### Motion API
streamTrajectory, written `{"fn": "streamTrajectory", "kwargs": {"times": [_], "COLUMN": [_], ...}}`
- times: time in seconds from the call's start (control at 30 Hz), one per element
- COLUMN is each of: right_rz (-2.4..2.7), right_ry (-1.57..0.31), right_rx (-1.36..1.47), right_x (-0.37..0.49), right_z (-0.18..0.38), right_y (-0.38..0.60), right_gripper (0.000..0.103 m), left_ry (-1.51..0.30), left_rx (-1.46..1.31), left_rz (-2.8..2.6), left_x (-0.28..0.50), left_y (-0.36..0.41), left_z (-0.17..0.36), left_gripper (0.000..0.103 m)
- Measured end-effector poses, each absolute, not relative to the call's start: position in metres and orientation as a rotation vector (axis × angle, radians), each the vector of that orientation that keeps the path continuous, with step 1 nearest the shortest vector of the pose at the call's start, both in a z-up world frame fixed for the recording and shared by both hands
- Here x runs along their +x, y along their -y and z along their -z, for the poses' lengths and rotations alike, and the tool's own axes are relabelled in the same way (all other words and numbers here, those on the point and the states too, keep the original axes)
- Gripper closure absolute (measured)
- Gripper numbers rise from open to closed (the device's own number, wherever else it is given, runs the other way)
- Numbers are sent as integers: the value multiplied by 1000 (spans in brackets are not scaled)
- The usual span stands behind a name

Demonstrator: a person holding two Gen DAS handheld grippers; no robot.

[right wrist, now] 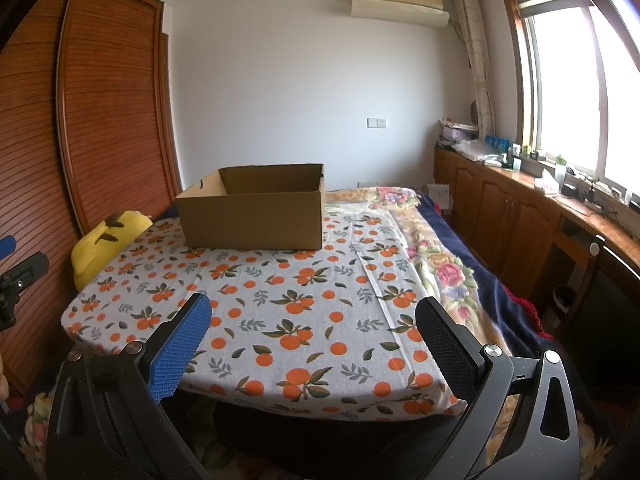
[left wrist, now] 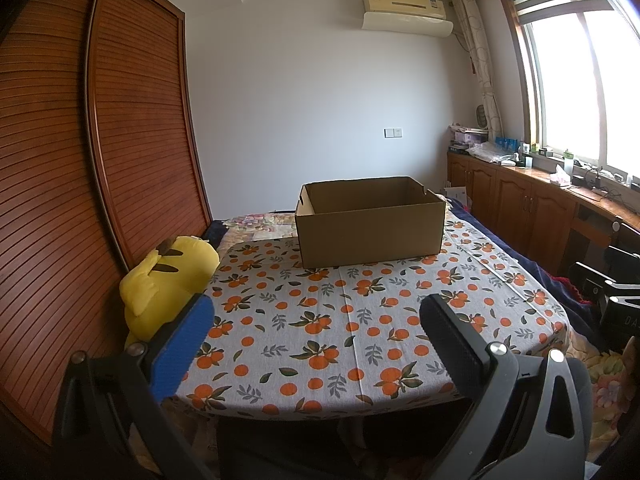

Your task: Organize snacks

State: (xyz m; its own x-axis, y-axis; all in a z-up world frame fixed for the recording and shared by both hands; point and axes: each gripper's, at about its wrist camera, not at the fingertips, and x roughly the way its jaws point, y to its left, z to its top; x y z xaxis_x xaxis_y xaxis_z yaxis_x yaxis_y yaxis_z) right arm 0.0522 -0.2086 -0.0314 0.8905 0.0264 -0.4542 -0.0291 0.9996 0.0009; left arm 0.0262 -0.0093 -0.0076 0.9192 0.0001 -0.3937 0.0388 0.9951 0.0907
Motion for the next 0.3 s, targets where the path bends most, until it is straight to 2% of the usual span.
{"fn": "streamTrajectory", "kwargs": {"times": [0.3], "right_rz": [-30], "right_ry": [-472], "right_rx": [-6], "right_x": [52], "right_z": [31], "right_y": [209], "right_gripper": [0], "left_ry": [-406], "left_rx": [98], "left_rz": [20], "left_x": [26], "left_y": [10], "left_z": [8], "left_gripper": [0]}}
